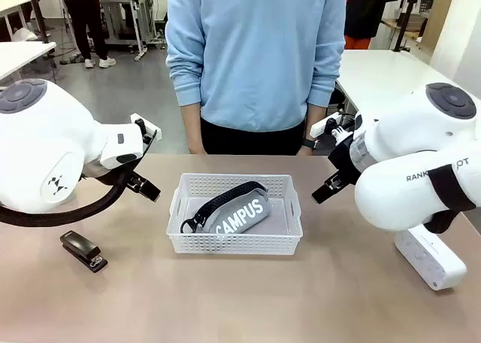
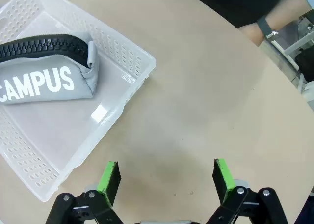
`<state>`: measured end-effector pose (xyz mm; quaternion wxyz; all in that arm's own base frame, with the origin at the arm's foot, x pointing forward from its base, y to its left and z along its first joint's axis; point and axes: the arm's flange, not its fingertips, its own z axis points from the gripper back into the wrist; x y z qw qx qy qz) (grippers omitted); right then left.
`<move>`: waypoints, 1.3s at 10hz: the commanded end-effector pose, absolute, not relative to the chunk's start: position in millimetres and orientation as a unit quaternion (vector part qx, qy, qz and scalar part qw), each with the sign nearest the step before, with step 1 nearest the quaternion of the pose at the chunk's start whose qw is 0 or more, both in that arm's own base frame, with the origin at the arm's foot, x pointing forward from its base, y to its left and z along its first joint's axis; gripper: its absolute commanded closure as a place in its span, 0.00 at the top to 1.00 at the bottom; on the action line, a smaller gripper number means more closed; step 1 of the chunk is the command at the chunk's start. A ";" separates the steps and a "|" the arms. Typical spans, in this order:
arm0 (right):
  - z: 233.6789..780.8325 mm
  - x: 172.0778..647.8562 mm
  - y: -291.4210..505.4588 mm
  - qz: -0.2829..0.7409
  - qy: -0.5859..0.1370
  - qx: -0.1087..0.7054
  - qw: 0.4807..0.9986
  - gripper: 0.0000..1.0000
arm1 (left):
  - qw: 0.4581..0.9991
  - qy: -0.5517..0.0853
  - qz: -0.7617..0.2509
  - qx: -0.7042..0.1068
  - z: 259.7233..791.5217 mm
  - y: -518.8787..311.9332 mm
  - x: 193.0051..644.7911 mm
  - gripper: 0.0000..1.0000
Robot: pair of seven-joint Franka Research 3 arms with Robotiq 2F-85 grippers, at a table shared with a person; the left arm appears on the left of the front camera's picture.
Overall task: Efficiently arrange items inside the basket to fit them all.
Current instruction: Pick up the Digital clock and place it inside the Organizing basket.
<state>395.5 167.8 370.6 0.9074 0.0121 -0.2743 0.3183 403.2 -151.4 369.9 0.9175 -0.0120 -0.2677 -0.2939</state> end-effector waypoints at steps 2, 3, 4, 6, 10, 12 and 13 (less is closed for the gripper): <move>370.6 395.5 167.9 0.318 -0.274 0.012 0.907 1.00 | 0.917 -0.268 -0.294 -0.012 370.1 -151.4 403.1 1.00; 370.6 395.5 167.9 0.318 -0.274 0.012 0.907 1.00 | 0.917 -0.268 -0.294 -0.012 370.1 -151.4 403.1 1.00; 370.6 395.5 167.9 0.318 -0.274 0.012 0.907 1.00 | 0.917 -0.268 -0.294 -0.012 370.1 -151.4 403.1 1.00; 370.6 395.5 167.9 0.318 -0.274 0.012 0.907 1.00 | 0.917 -0.268 -0.294 -0.012 370.1 -151.4 403.1 1.00; 370.6 395.5 167.9 0.318 -0.274 0.012 0.907 1.00 | 0.917 -0.268 -0.294 -0.012 370.1 -151.4 403.1 1.00; 370.6 395.5 167.9 0.318 -0.274 0.012 0.907 1.00 | 0.917 -0.268 -0.294 -0.012 370.1 -151.4 403.1 1.00; 370.6 395.5 167.9 0.318 -0.274 0.012 0.907 1.00 | 0.917 -0.268 -0.294 -0.012 370.1 -151.4 403.1 1.00</move>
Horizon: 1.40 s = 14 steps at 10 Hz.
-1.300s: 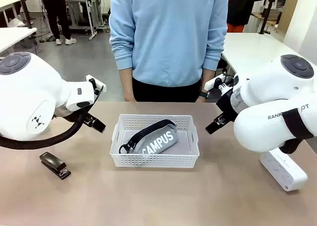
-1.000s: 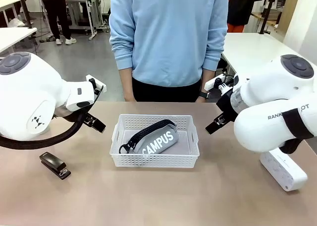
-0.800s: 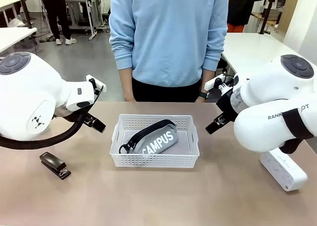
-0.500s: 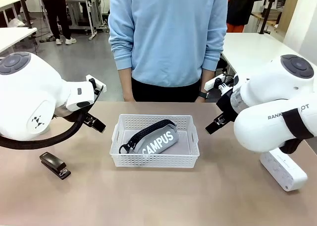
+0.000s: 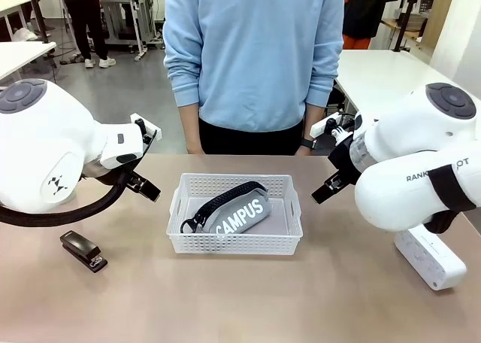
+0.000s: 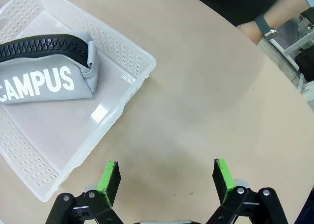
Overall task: Efficiently arrange items inside the basket to fit them all.
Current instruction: Pick up the Digital clock and place it inside the Organizing basket.
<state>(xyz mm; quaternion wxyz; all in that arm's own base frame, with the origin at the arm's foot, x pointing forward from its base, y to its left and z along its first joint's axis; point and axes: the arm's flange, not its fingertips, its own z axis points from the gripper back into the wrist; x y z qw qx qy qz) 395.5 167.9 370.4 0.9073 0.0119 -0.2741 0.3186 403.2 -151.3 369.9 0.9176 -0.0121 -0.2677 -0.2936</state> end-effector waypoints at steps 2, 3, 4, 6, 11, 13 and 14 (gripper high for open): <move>370.6 395.5 167.9 0.318 -0.274 0.012 0.907 1.00 | 0.917 -0.268 -0.294 -0.012 370.1 -151.4 403.1 1.00; 370.4 395.5 167.9 0.319 -0.274 0.012 0.907 1.00 | 0.918 -0.268 -0.294 -0.012 369.9 -151.3 403.2 1.00; 377.1 390.6 167.1 0.325 -0.260 0.019 0.909 1.00 | 0.916 -0.261 -0.306 -0.007 375.0 -149.7 394.1 1.00; 401.1 377.3 152.7 0.313 -0.239 0.045 0.918 1.00 | 0.912 -0.262 -0.315 -0.034 394.1 -138.4 372.8 1.00; 491.5 328.5 51.5 0.312 -0.240 0.226 0.891 1.00 | 0.860 -0.298 -0.389 -0.143 455.0 -51.5 300.7 1.00; 535.9 307.1 -25.1 0.224 -0.262 0.338 0.876 1.00 | 0.833 -0.362 -0.371 -0.193 476.0 13.9 267.7 1.00; 545.7 301.2 -61.1 0.135 -0.246 0.389 0.877 1.00 | 0.814 -0.390 -0.356 -0.243 477.6 46.0 256.4 1.00</move>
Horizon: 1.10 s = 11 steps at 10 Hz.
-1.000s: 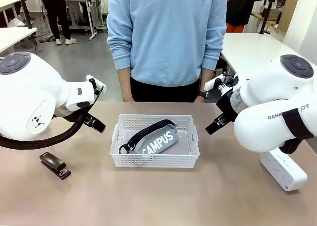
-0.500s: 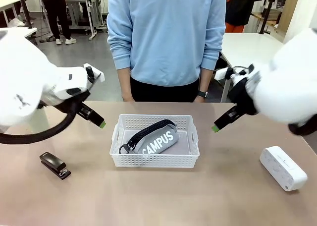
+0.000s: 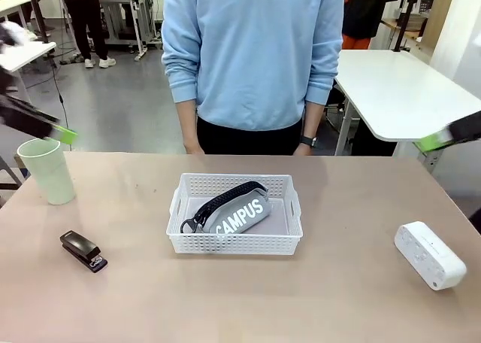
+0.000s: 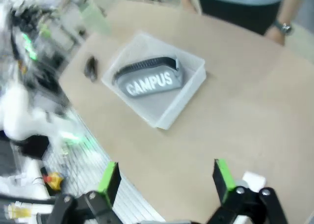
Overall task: Efficiently arrange items inside the basket to fit them all.
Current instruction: Pick up the Digital clock and place it inside the Organizing basket.
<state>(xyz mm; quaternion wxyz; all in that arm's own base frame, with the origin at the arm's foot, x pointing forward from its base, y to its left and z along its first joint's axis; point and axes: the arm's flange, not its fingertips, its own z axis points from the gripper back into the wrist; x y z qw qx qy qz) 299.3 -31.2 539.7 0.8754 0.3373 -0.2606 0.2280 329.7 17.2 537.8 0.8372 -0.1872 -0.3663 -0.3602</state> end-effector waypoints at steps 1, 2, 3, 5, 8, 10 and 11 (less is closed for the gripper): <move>546.8 295.9 -96.9 0.077 -0.250 0.432 0.863 1.00 | 0.797 -0.421 -0.320 -0.291 472.6 79.0 247.8 1.00; 542.1 288.0 -130.4 0.040 -0.260 0.460 0.848 1.00 | 0.781 -0.438 -0.284 -0.343 460.7 108.7 241.7 1.00; 530.9 279.2 -161.7 0.000 -0.268 0.482 0.834 1.00 | 0.766 -0.448 -0.234 -0.397 443.5 136.1 236.0 1.00; 499.5 274.1 -194.3 -0.054 -0.262 0.503 0.822 1.00 | 0.749 -0.444 -0.170 -0.461 412.3 152.6 237.2 1.00; 493.1 265.3 -209.9 -0.075 -0.256 0.496 0.826 1.00 | 0.743 -0.449 -0.158 -0.470 439.1 214.2 255.0 1.00; 493.1 265.3 -209.9 -0.075 -0.256 0.496 0.826 1.00 | 0.743 -0.449 -0.158 -0.470 439.1 214.2 255.0 1.00; 493.1 265.3 -209.9 -0.075 -0.256 0.496 0.826 1.00 | 0.743 -0.449 -0.158 -0.470 439.1 214.2 255.0 1.00</move>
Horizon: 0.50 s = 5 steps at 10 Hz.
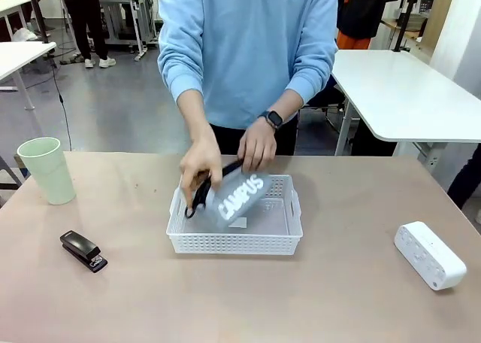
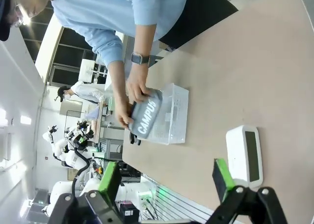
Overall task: Efficiently arrange items inside the basket to fit them all.
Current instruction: Pick up the Digital clock and place it inside the Organizing basket.
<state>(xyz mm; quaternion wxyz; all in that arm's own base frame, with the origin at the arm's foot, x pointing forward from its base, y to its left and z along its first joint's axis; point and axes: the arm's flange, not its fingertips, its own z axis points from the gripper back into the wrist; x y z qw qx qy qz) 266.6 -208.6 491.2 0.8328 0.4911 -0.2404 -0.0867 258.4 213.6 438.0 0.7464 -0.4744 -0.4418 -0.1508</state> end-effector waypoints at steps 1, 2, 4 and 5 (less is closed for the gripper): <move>493.1 265.3 -209.9 -0.075 -0.256 0.496 0.826 1.00 | 0.743 -0.449 -0.158 -0.470 439.1 214.2 255.0 1.00; 493.1 265.3 -209.9 -0.075 -0.256 0.496 0.826 1.00 | 0.743 -0.449 -0.158 -0.470 439.1 214.2 255.0 1.00; 493.1 265.3 -209.9 -0.075 -0.256 0.496 0.826 1.00 | 0.743 -0.449 -0.158 -0.470 439.1 214.2 255.0 1.00; 493.1 265.3 -209.9 -0.075 -0.256 0.496 0.826 1.00 | 0.743 -0.449 -0.158 -0.470 439.1 214.2 255.0 1.00</move>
